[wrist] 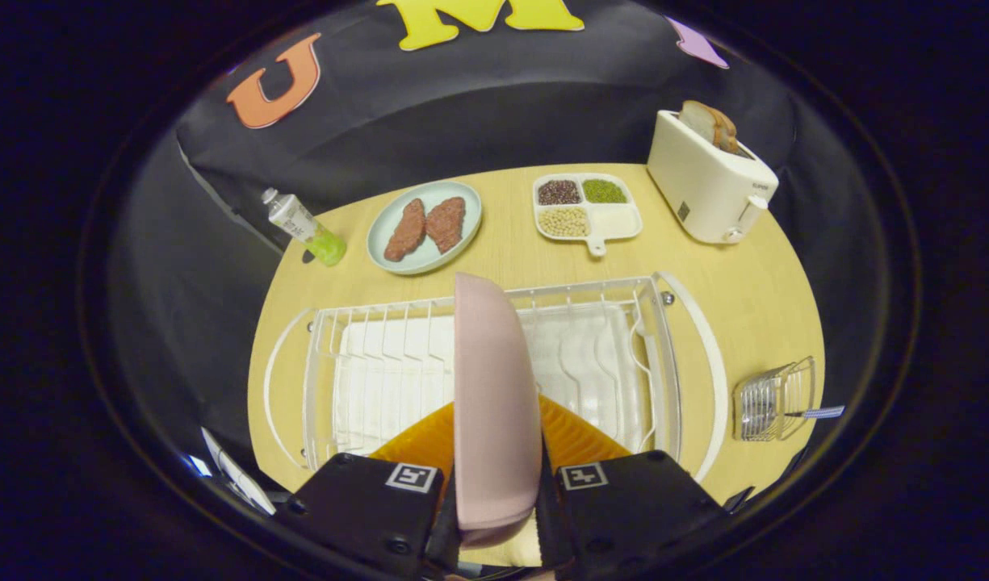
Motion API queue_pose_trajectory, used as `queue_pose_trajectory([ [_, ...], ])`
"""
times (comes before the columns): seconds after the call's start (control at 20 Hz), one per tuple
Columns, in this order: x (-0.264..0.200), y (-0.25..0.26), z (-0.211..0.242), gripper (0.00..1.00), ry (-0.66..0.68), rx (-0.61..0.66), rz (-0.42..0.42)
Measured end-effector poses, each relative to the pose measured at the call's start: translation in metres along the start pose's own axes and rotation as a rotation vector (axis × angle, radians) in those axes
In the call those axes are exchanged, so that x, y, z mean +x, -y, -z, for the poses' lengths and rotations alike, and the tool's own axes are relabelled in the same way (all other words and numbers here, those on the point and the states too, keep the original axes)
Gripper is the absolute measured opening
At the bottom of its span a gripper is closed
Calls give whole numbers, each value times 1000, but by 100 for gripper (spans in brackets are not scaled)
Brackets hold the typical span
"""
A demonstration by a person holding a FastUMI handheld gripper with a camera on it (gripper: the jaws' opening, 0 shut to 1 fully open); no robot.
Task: Take the plate from the dish rack, then take the spoon from the basket and place it into the plate.
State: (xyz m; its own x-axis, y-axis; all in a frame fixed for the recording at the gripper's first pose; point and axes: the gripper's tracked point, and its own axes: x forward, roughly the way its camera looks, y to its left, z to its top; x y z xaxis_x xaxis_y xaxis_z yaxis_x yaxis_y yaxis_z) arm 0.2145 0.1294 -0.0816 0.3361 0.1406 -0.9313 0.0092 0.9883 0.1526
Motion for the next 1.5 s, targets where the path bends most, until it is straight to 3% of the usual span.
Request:
queue_pose_trajectory([
  [0.4,-39,12,-15,38,89,-43,137],
  [0.65,-78,10,0,35,142,-54,71],
  [1.0,-110,52,77,34,168,-21,-63],
  [1.5,-47,116,203,34,98,87,-225],
])
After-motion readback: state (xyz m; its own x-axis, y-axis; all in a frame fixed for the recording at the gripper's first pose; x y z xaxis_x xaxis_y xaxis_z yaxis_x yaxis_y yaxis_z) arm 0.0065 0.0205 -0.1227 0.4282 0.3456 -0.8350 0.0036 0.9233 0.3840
